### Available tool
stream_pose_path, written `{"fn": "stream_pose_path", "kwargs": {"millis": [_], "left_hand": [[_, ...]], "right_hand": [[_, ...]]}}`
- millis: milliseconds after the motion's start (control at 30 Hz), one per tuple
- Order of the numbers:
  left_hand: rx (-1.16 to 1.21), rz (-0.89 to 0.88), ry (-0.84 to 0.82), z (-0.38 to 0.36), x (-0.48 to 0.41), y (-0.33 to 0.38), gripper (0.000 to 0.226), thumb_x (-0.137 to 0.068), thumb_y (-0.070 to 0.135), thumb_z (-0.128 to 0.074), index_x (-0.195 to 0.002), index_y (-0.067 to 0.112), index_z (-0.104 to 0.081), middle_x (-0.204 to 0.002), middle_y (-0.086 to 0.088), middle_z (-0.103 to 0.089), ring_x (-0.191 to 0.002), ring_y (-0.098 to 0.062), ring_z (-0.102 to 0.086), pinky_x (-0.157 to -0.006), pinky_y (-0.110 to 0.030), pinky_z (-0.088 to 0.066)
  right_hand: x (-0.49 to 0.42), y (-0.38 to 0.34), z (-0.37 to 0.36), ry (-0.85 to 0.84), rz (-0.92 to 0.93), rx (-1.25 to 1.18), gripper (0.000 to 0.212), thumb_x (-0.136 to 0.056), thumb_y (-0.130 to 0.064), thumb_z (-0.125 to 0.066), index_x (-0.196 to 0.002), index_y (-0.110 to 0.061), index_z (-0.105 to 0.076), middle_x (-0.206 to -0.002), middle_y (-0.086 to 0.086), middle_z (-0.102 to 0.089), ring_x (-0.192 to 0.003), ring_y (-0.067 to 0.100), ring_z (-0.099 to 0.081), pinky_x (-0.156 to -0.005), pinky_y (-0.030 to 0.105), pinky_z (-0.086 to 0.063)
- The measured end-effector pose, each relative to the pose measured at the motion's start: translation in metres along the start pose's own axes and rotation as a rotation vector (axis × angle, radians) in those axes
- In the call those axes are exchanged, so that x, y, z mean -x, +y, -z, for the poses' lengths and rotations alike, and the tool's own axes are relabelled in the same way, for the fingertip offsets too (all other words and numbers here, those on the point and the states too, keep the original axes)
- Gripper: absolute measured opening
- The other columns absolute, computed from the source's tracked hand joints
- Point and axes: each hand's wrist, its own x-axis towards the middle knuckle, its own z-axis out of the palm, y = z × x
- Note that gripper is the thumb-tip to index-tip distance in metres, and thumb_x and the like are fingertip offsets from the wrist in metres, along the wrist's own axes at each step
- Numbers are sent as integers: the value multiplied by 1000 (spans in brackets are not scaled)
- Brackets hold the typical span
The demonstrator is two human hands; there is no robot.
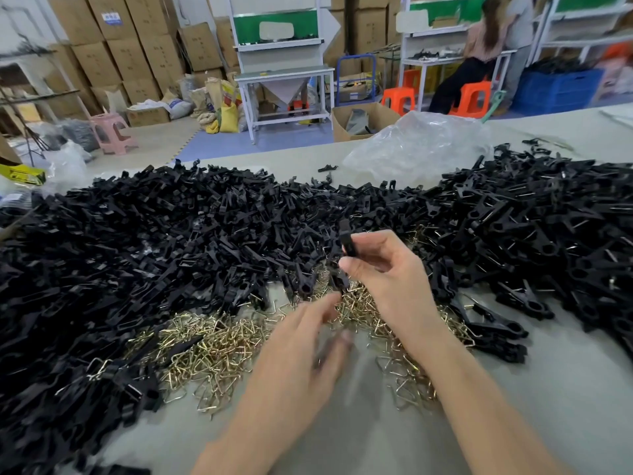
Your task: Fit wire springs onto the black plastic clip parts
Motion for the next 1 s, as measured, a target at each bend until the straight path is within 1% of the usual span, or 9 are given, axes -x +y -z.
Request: {"fn": "stream_pose_path", "kwargs": {"millis": [67,167,233,367,467,600,733,867,1000], "left_hand": [[-121,-68,-141,-14,2,8,60,-94,73,-35,-148,50,-22,-144,33,-32,-135,10,-28,-112,-19,-24],[-283,-183,-218,-37,-1,18,84,-86,87,-27,-154,41,-15,-163,13,-15,-149,-5,-5,-121,-40,-4],[-353,-235,-252,-49,-7,25,87,-87,84,-31,-157,33,-15,-167,-2,-15,-154,-19,-2,-123,-52,3],[-507,-223,-258,-63,-38,34,81,-87,76,-26,-152,28,-33,-164,-11,-26,-153,-38,-13,-121,-62,0],[-589,-195,-271,-60,-63,34,82,-84,71,-16,-148,25,-40,-158,-6,-34,-148,-35,-26,-120,-57,-12],[-615,-120,-187,-41,-78,11,60,-92,66,-41,-145,38,-39,-151,6,-39,-137,-23,-38,-109,-41,-34],[-626,-81,-72,-17,-69,-8,48,-91,55,-52,-134,33,-53,-131,7,-57,-119,-23,-52,-95,-38,-46],[-554,-60,71,-3,-51,-18,41,-86,44,-60,-122,25,-62,-116,9,-68,-104,-19,-62,-84,-33,-53],[-424,63,220,5,-36,-30,38,-88,38,-61,-123,25,-56,-105,11,-68,-101,-9,-57,-72,-23,-44]], "right_hand": [[-4,1,6,117,14,-42,28,-85,-9,-80,-101,-29,-69,-100,-14,-74,-93,1,-70,-83,13,-52],[-8,2,14,255,38,-26,27,-87,-12,-79,-99,-33,-68,-99,-14,-74,-94,1,-69,-81,11,-51],[-10,2,21,306,54,10,27,-87,-14,-79,-98,-36,-67,-99,-12,-74,-96,1,-68,-81,12,-51],[-13,2,32,410,96,52,28,-88,-16,-78,-95,-41,-67,-101,-13,-73,-99,1,-68,-86,16,-52],[-13,5,32,424,107,49,28,-89,-14,-77,-97,-39,-67,-103,-11,-73,-101,4,-68,-90,19,-52],[-12,8,30,393,109,83,28,-89,-14,-77,-95,-40,-67,-99,-20,-71,-99,1,-66,-90,19,-50],[-12,11,27,360,78,81,28,-88,-16,-78,-96,-40,-67,-98,-18,-71,-98,-2,-65,-88,16,-49],[-10,13,23,319,59,68,27,-90,-15,-76,-98,-39,-67,-102,-25,-69,-98,-5,-64,-84,12,-48],[-9,15,19,279,42,88,28,-90,-18,-76,-97,-43,-66,-100,-22,-70,-100,-6,-63,-87,14,-46]]}}
